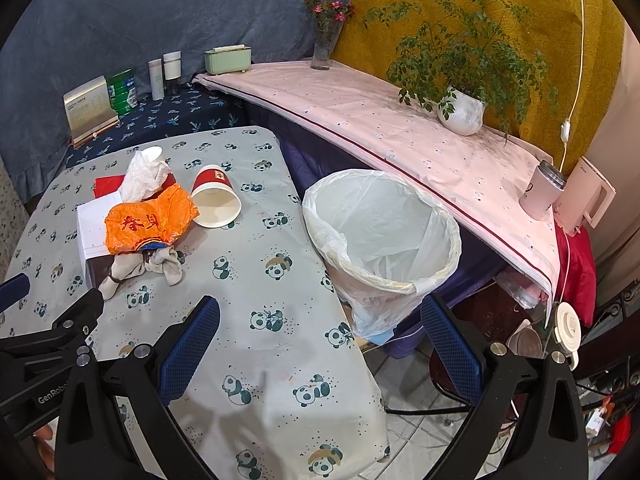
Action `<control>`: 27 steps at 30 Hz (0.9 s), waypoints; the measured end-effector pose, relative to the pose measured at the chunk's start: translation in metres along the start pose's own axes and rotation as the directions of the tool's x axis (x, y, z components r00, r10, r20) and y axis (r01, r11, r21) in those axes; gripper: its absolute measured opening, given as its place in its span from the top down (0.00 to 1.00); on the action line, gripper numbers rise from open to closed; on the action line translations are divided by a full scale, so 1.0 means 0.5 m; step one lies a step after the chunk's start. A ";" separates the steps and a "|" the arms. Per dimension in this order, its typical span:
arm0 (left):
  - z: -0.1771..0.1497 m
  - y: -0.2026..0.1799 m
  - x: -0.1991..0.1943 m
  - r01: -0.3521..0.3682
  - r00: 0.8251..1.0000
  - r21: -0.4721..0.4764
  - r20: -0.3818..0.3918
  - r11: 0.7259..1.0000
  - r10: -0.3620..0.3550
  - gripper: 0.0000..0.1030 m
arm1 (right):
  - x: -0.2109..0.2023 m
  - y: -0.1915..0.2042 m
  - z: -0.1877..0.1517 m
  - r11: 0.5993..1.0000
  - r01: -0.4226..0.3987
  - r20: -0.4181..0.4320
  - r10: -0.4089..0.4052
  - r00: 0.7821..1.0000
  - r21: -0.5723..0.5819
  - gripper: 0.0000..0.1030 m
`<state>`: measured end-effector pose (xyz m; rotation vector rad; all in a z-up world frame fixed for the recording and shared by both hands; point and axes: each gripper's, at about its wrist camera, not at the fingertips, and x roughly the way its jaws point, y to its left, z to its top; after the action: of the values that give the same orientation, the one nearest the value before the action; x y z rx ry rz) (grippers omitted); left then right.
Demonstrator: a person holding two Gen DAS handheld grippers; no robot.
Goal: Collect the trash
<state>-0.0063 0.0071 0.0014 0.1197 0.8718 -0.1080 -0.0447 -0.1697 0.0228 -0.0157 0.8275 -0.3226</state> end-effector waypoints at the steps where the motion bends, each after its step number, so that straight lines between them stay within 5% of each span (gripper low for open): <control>1: 0.001 0.001 0.000 0.001 1.000 -0.001 -0.001 1.000 -0.001 0.07 | 0.000 0.000 0.000 1.000 0.000 0.000 0.000 1.000 0.000 0.06; 27: 0.021 0.097 0.055 -0.022 1.000 -0.094 -0.016 0.995 0.020 0.07 | 0.051 0.051 0.025 1.000 -0.029 0.009 0.029 1.000 -0.004 0.07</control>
<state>0.0261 0.0521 -0.0102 0.0415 0.8885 -0.0462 -0.0128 -0.1544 0.0094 -0.0084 0.8188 -0.2935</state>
